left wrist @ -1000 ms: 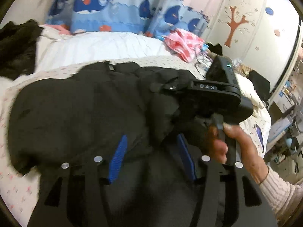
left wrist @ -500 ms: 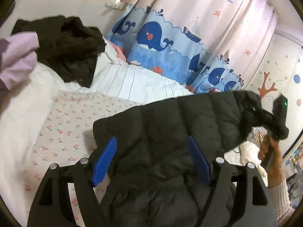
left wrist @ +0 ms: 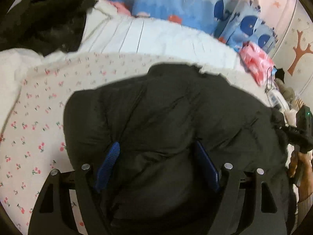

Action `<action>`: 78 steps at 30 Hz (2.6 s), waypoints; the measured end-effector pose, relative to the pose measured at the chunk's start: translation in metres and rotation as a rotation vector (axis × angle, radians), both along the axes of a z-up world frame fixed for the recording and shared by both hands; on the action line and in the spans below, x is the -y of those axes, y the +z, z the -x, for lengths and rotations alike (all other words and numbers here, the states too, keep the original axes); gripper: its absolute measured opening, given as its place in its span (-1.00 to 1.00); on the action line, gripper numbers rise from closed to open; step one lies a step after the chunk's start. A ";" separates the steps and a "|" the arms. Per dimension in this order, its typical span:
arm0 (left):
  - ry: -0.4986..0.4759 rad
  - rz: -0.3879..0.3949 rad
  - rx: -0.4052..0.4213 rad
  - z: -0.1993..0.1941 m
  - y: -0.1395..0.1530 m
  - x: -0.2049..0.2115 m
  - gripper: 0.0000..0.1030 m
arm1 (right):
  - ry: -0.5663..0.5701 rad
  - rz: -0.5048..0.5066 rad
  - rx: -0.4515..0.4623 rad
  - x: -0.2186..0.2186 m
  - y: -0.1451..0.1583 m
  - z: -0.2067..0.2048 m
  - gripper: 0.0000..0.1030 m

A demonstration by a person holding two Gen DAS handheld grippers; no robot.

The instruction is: Fold large clothes

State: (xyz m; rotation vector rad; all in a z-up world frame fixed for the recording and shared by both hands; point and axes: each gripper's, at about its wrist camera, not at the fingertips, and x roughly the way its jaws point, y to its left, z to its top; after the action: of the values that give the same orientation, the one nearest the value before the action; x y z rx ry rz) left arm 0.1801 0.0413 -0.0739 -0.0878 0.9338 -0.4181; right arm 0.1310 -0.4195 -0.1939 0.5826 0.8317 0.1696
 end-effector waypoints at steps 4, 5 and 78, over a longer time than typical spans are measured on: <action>-0.019 0.014 0.038 0.011 0.022 -0.005 0.47 | -0.029 0.010 0.004 0.014 0.017 0.017 -0.20; -0.024 0.026 0.060 0.013 0.029 -0.008 0.47 | -0.053 0.024 0.019 0.018 0.025 0.026 -0.13; -0.038 0.376 -0.377 0.290 0.049 -0.133 -0.75 | 0.202 -0.559 0.159 -0.035 0.042 0.395 -0.58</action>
State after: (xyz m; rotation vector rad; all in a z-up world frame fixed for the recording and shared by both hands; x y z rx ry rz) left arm -0.1096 0.1745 -0.0247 -0.5058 1.2188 -0.6221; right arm -0.2640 -0.3844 -0.1514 0.9939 0.6848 0.6386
